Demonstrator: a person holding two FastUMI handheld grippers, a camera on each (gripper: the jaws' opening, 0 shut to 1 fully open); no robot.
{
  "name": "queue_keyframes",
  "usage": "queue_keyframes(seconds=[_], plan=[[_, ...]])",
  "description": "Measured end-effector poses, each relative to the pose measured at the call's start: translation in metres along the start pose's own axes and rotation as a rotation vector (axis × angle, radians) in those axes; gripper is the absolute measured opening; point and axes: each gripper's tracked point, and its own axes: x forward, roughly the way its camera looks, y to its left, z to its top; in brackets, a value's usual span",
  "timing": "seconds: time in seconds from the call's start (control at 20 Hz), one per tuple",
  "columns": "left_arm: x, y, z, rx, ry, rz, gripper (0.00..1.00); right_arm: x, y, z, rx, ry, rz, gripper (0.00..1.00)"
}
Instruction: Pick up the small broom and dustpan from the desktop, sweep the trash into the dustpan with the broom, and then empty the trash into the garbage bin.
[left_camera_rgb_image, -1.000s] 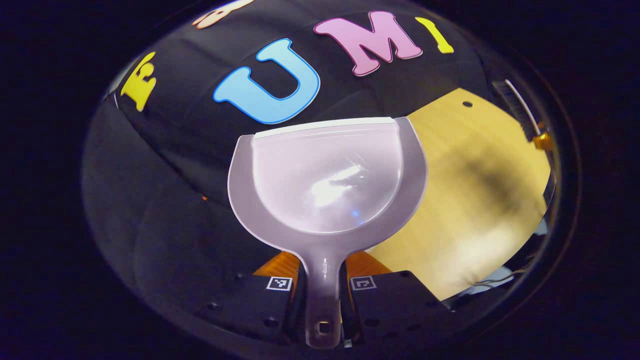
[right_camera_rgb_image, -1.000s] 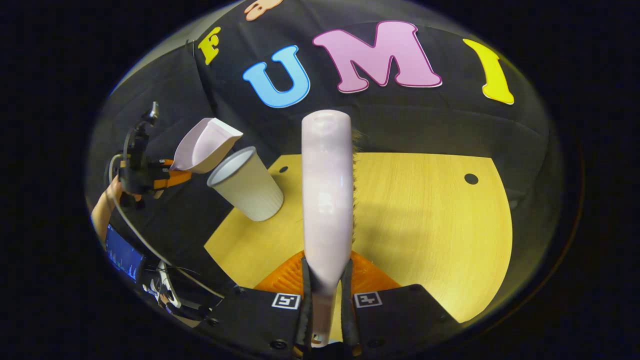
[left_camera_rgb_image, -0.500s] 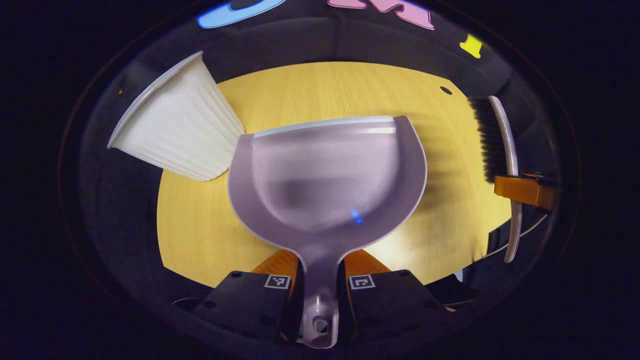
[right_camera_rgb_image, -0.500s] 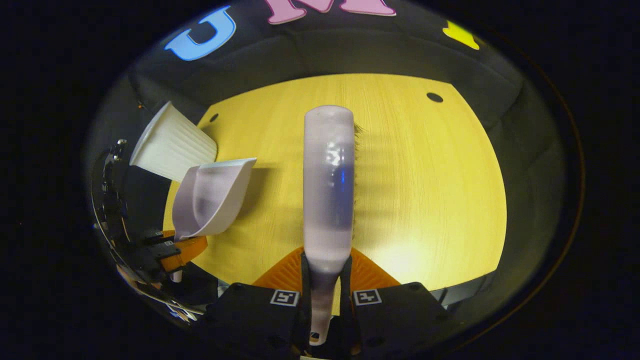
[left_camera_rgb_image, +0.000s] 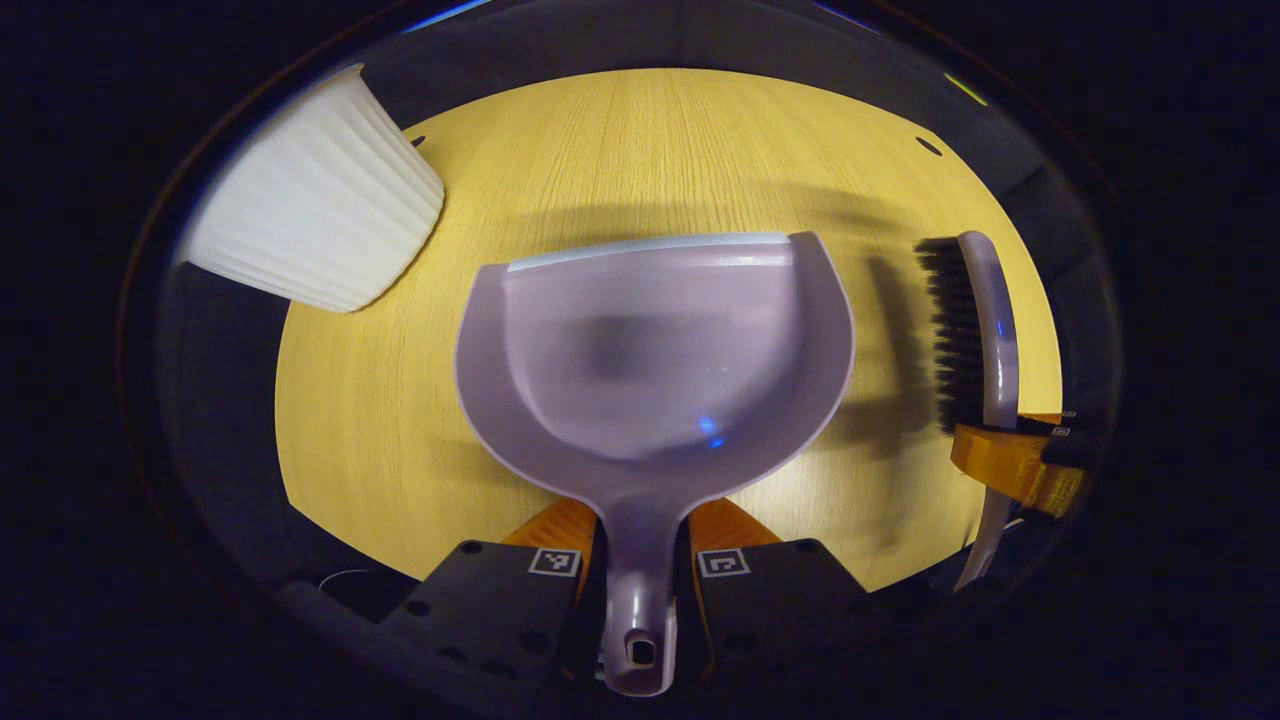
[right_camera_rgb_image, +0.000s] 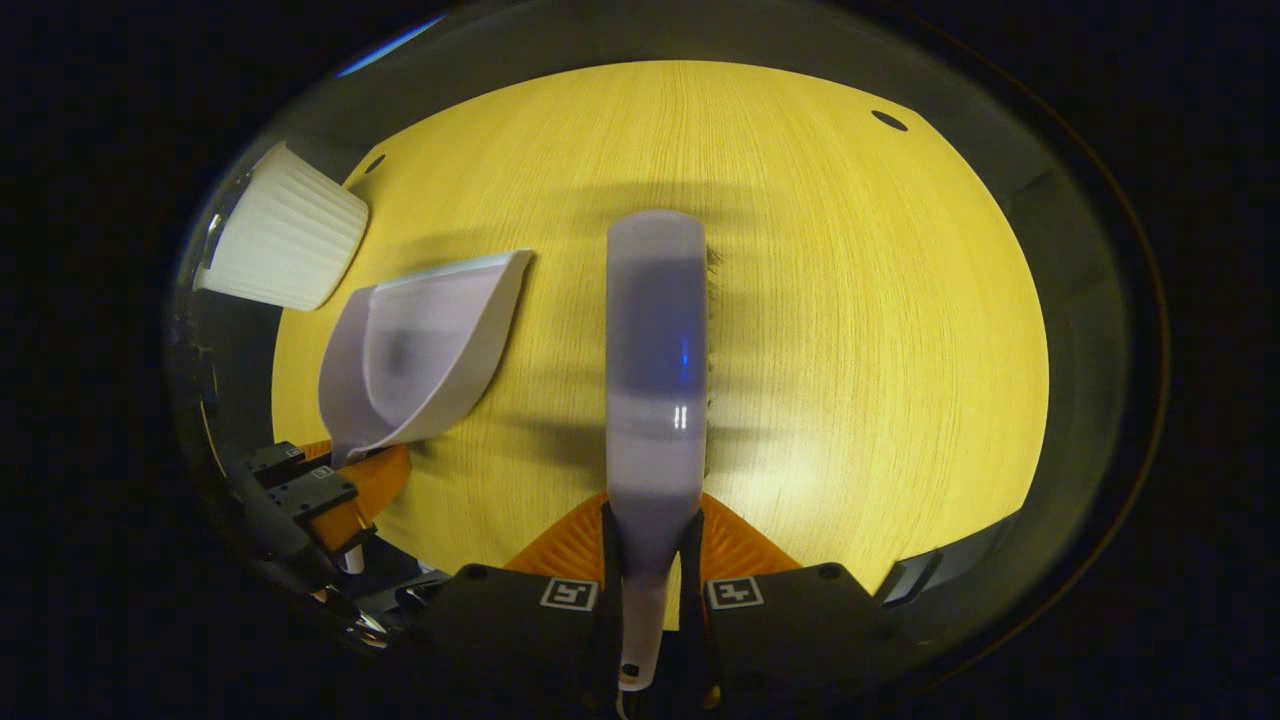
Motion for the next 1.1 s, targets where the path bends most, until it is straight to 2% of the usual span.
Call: queue_keyframes(seconds=[0.25,0.3,0.35,0.5,0.6,0.65,0.7,0.75,0.8,0.85,0.9,0.95,1.0,1.05,1.1], plan=[[0.008,-0.002,-0.006,0.034,0.013,0.038,0.26,0.015,-0.007,-0.009,0.009,0.055,-0.017,0.25],[0.009,-0.003,-0.007,0.032,0.026,0.037,0.27,0.015,-0.004,-0.008,0.010,0.052,-0.013,0.17],[0.010,-0.003,-0.010,0.027,0.039,0.031,0.27,0.017,-0.003,-0.005,0.012,0.052,-0.009,0.25],[0.016,-0.003,-0.011,0.015,0.045,0.016,0.27,0.018,0.002,-0.003,0.024,0.079,0.006,0.28],[0.016,-0.003,-0.011,0.021,0.048,0.012,0.29,0.018,-0.001,-0.002,0.020,0.081,-0.005,0.30],[0.014,-0.004,-0.009,0.022,0.041,0.005,0.29,0.017,-0.001,-0.002,0.015,0.087,-0.006,0.24],[0.013,-0.006,-0.008,0.025,0.030,-0.004,0.29,0.016,-0.002,-0.003,0.010,0.092,-0.014,0.36],[0.012,-0.009,-0.008,0.030,0.021,-0.014,0.30,0.014,-0.003,-0.004,0.007,0.098,-0.015,0.34],[0.009,-0.012,-0.011,0.042,0.024,-0.028,0.31,0.012,-0.002,-0.004,0.010,0.103,-0.013,0.41],[0.006,-0.014,-0.011,0.052,0.013,-0.032,0.33,0.008,-0.001,-0.002,0.010,0.105,-0.004,0.41],[0.003,-0.012,-0.008,0.061,0.005,-0.022,0.34,0.007,-0.001,-0.002,0.010,0.100,-0.002,0.53],[0.001,-0.012,-0.006,0.063,-0.003,-0.020,0.41,0.004,-0.002,0.001,0.006,0.093,-0.003,0.47],[-0.004,-0.013,-0.006,0.064,-0.004,-0.021,0.44,-0.001,-0.001,0.002,-0.001,0.087,-0.001,0.58],[-0.008,-0.012,-0.005,0.064,-0.015,-0.017,0.53,-0.006,-0.001,0.003,-0.010,0.082,0.000,0.57],[-0.013,-0.010,-0.004,0.064,-0.025,-0.009,0.56,-0.010,-0.001,0.005,-0.013,0.069,0.000,0.70]])
